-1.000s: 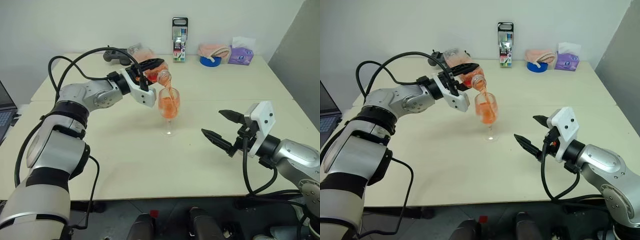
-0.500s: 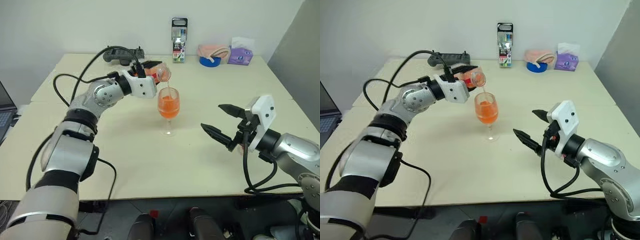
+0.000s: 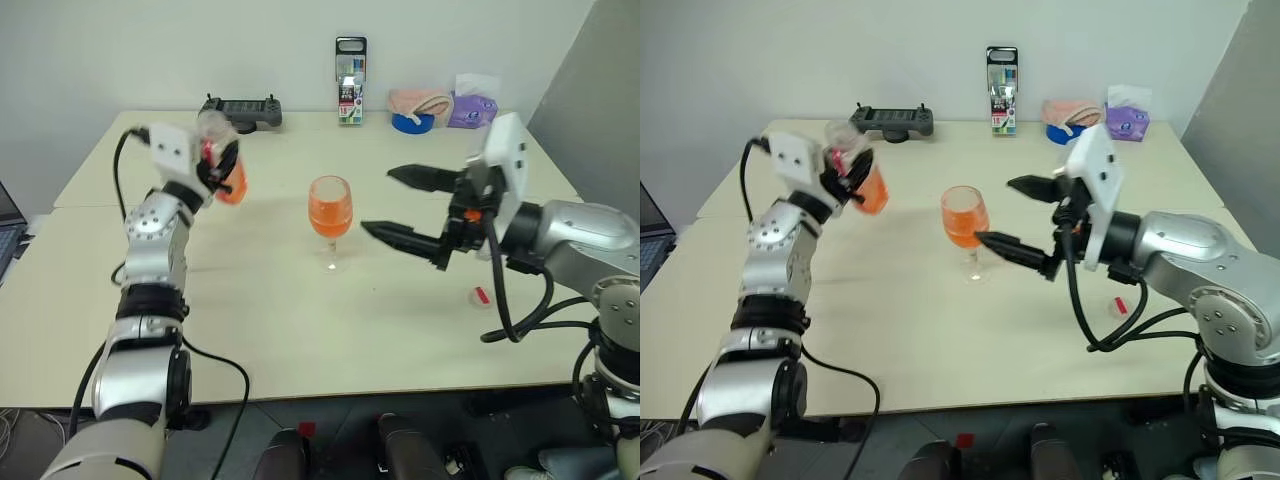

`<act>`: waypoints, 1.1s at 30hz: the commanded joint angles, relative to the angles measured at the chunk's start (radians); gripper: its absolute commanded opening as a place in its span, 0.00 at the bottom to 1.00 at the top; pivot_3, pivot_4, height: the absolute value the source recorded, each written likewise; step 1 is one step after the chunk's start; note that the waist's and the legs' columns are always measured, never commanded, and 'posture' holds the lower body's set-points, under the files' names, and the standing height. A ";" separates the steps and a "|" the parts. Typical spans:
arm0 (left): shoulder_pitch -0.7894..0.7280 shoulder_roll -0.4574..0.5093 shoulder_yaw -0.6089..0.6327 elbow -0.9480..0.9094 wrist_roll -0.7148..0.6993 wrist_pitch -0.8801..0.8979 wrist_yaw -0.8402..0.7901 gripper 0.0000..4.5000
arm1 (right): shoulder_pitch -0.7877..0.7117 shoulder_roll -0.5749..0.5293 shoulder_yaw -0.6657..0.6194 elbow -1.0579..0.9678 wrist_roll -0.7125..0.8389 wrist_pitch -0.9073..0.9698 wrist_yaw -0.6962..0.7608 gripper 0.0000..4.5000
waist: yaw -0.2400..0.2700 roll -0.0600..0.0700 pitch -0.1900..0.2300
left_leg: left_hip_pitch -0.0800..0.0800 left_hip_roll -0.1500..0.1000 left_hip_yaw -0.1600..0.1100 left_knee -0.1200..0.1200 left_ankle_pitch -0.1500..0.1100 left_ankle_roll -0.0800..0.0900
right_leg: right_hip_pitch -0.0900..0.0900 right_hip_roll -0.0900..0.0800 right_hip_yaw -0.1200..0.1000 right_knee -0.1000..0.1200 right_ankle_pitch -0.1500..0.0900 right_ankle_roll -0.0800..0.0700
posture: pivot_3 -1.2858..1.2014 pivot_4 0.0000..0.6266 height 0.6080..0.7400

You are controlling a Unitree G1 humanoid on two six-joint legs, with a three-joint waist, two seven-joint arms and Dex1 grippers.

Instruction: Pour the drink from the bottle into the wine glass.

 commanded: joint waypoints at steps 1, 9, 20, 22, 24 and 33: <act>0.032 -0.010 0.042 -0.128 -0.024 0.051 0.056 0.40 | -0.067 0.041 0.071 0.023 -0.048 -0.017 -0.004 1.00 | 0.007 0.000 0.000 | 0.000 0.000 0.000 0.001 0.000 0.000 | 0.000 0.000 0.000 0.001 0.000 0.000 | 0.52 0.24 1.00; 0.094 -0.022 0.067 -0.141 -0.027 0.096 0.075 0.40 | -0.097 0.070 0.122 0.052 -0.122 -0.059 0.037 1.00 | 0.020 -0.001 -0.001 | -0.001 -0.001 0.001 0.002 0.000 -0.001 | 0.001 -0.002 0.001 -0.001 0.000 0.000 | 0.52 0.24 1.00; 0.209 -0.038 0.086 -0.183 -0.028 0.104 0.103 0.99 | -0.086 0.059 0.120 0.058 -0.178 -0.079 0.081 1.00 | 0.015 -0.001 -0.001 | 0.002 -0.001 0.002 0.000 0.000 0.000 | 0.001 -0.001 0.001 0.000 0.000 0.000 | 0.52 0.24 1.00; 0.217 -0.034 0.086 -0.187 -0.024 0.104 0.112 0.99 | -0.086 0.062 0.116 0.062 -0.184 -0.081 0.082 1.00 | 0.015 -0.001 -0.001 | 0.002 -0.001 0.001 0.000 0.000 0.000 | 0.001 -0.001 0.001 0.000 0.000 0.000 | 0.52 0.24 1.00; 0.220 -0.029 0.080 -0.193 -0.022 0.107 0.110 0.99 | -0.084 0.062 0.115 0.066 -0.192 -0.084 0.085 1.00 | 0.016 -0.001 -0.001 | 0.002 -0.001 0.001 0.000 0.000 0.000 | 0.001 -0.001 0.001 0.000 0.000 0.000 | 0.52 0.24 1.00; 0.349 0.029 0.090 -0.458 -0.100 0.219 -0.014 0.99 | -0.081 0.028 0.106 0.099 -0.237 -0.106 0.129 1.00 | 0.012 -0.001 -0.001 | 0.002 -0.001 0.002 -0.001 0.000 -0.001 | 0.001 -0.001 0.001 -0.001 0.000 0.000 | 0.52 0.24 1.00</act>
